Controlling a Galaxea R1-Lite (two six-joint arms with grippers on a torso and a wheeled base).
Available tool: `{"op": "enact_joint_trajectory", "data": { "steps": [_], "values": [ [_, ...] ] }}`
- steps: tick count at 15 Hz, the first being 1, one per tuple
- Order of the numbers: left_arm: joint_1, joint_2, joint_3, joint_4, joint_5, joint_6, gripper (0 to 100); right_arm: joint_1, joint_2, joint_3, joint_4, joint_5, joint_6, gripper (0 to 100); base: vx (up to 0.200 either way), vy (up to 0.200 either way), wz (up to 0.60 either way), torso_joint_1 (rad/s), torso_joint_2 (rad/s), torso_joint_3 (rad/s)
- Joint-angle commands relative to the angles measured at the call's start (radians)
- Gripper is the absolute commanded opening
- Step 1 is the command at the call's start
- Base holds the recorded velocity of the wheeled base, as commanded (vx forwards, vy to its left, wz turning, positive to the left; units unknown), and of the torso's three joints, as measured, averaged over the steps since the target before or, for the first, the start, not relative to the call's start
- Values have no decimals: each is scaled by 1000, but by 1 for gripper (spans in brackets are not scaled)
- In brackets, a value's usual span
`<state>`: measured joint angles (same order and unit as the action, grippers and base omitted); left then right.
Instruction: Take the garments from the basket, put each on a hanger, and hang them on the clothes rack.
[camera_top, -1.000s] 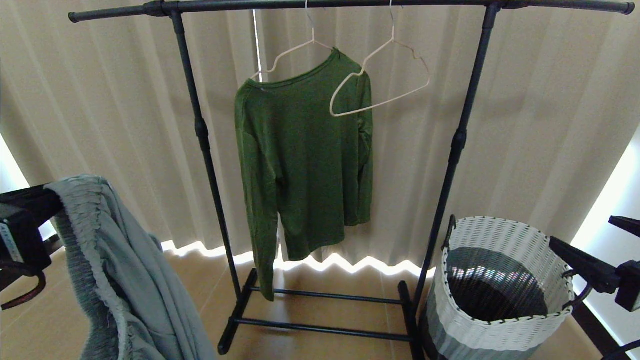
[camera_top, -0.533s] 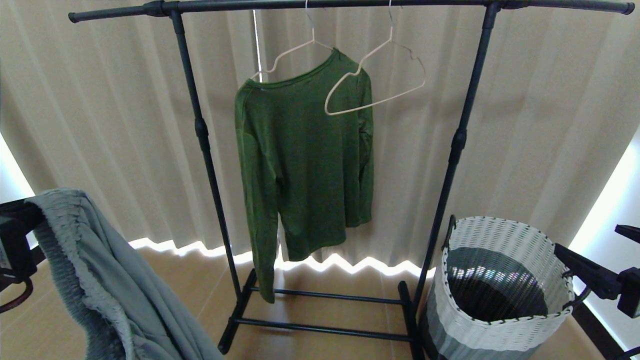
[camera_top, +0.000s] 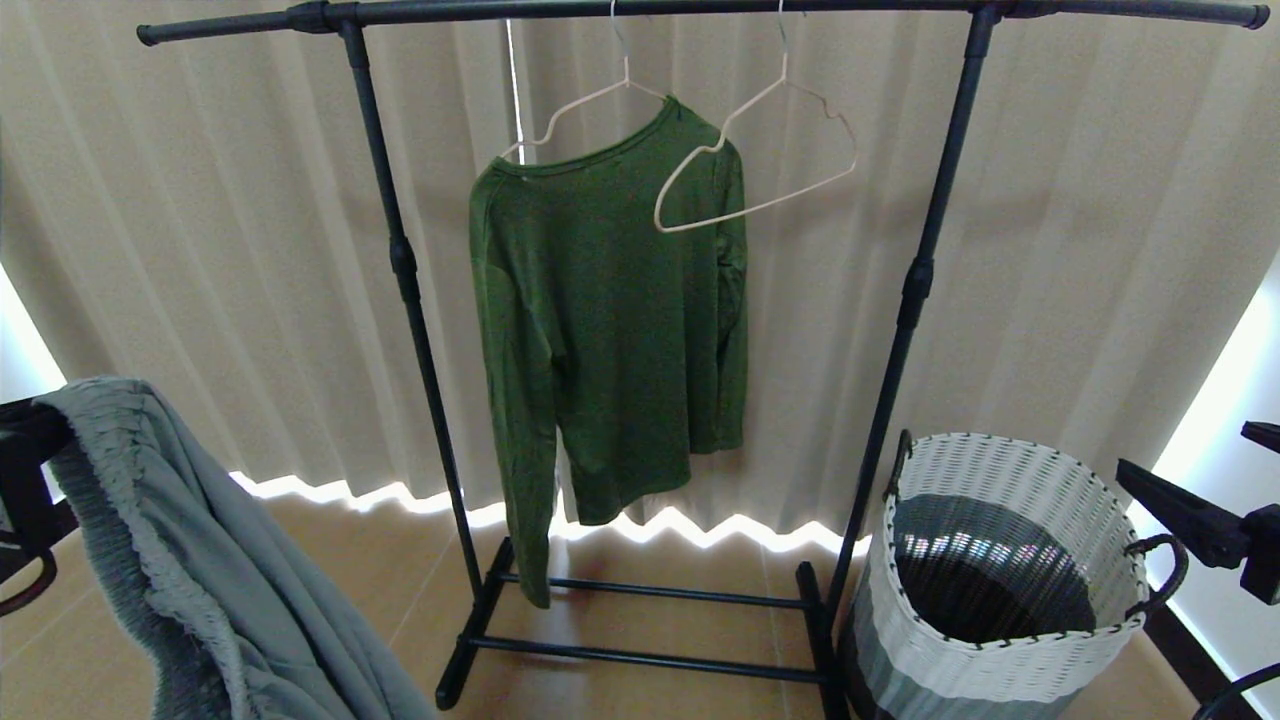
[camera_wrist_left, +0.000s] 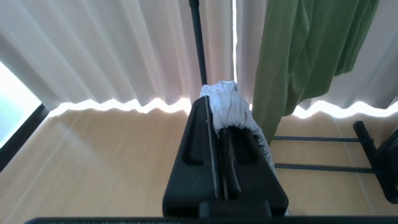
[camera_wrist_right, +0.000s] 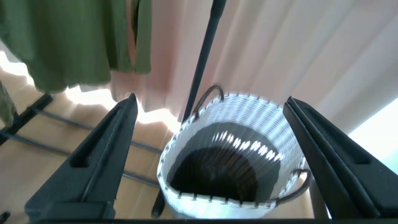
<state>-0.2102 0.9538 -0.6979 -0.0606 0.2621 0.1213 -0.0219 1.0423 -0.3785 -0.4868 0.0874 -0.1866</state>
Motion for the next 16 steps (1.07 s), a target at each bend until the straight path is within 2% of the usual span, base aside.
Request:
{"op": "enact_joint_trajectory", "data": {
  "steps": [1,3,10,14,16],
  "values": [
    [0,5,0,-1,0,0,0,0,7,1,-12,2,-1,100,0,0,0,0,0,0],
    [0,6,0,-2,0,3,0,0,24,9,-47,2,1,100,0,0,0,0,0,0],
    [-5,5,1,-8,-9,11,0,0,24,12,-47,2,3,100,0,0,0,0,0,0],
    [-5,3,3,-8,-9,11,0,0,24,16,-47,2,3,100,0,0,0,56,-233,-262],
    [-6,3,3,-8,-9,11,0,0,22,16,-49,2,1,100,0,0,0,115,-525,-330]
  ]
}}
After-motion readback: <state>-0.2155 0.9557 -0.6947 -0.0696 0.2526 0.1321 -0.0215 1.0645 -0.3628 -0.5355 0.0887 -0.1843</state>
